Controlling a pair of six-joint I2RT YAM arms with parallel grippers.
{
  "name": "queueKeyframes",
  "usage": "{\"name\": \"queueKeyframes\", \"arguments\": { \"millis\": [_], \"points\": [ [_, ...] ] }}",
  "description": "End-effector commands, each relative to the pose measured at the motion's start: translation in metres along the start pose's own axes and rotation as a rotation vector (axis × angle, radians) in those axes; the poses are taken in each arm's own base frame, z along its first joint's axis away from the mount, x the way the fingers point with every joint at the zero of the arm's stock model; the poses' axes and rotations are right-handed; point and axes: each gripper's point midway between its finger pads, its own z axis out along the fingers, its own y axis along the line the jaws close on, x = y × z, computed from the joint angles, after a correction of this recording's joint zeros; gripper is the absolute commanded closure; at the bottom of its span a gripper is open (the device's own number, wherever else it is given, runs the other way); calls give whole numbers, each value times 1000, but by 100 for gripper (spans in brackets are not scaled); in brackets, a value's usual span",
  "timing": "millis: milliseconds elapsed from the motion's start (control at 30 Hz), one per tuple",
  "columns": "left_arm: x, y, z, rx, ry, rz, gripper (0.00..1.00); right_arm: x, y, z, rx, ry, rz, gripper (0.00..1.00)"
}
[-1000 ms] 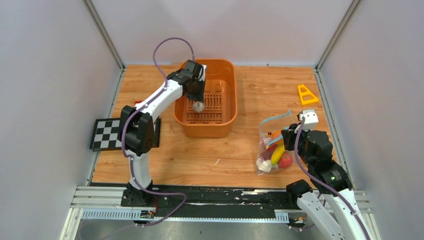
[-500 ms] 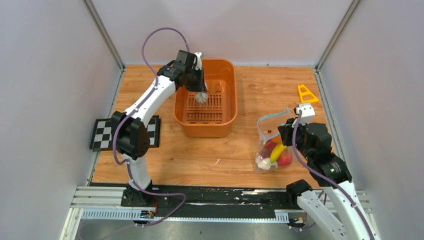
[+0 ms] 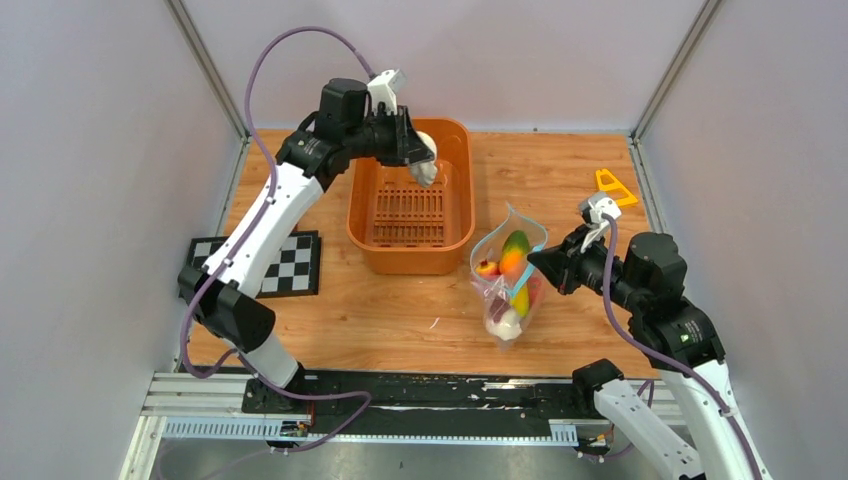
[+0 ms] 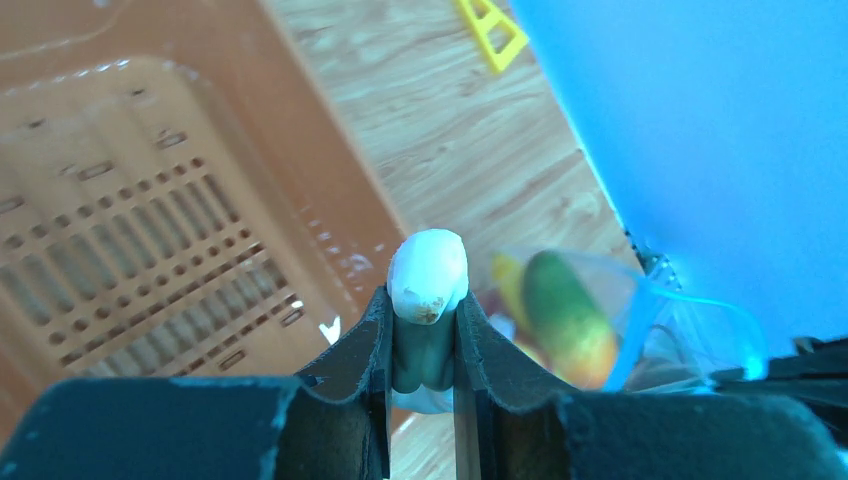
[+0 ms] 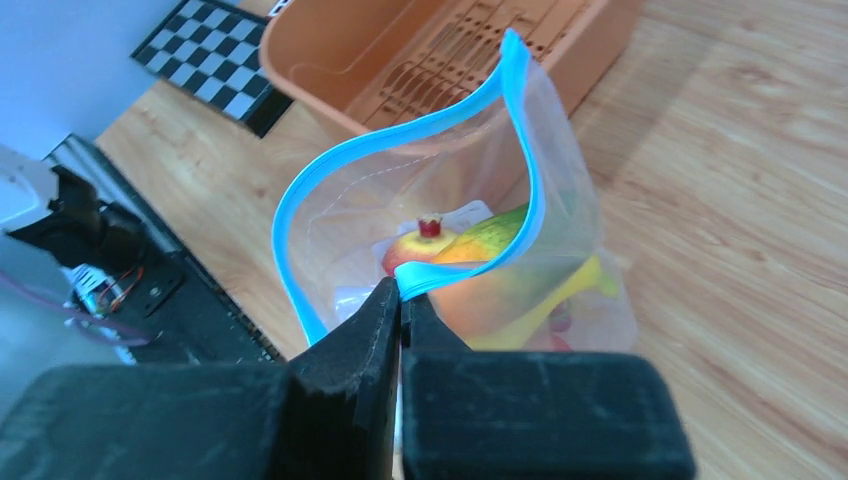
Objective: Place the food in the zip-top bag and seal the zipper
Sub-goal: Place the fake vegetable in the zipper food storage bag.
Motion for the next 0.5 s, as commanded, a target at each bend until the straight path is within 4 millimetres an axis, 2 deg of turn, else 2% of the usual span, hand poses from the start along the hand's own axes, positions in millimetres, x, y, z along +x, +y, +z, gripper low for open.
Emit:
{"name": "queueKeyframes", "arguments": {
  "millis": [0, 33, 100, 167, 233, 267, 367, 467],
  "points": [
    [-6, -72, -24, 171, -65, 117, 84, -3, 26, -6, -136, -33, 9, 100],
    [2, -84, -25, 192, -56, 135, 84, -3, 25, -6, -124, -41, 23, 100],
    [16, -95, -29, 190, -48, 158, 85, 2, 17, -7, -74, -46, 59, 100],
    [30, -111, -36, 230, -71, 177, 84, 18, 10, -3, -46, -32, 99, 100],
    [48, -130, -46, 295, -108, 189, 84, 29, 14, 1, -79, -31, 112, 100],
    [68, -131, -47, 304, -107, 177, 83, 29, 14, 2, -86, -50, 126, 100],
    [93, -150, -63, 363, -125, 170, 79, 29, 16, 3, -90, -85, 200, 100],
    [124, -162, -60, 415, -65, 174, 78, 32, 21, 1, -108, -89, 260, 100]
  ]
}}
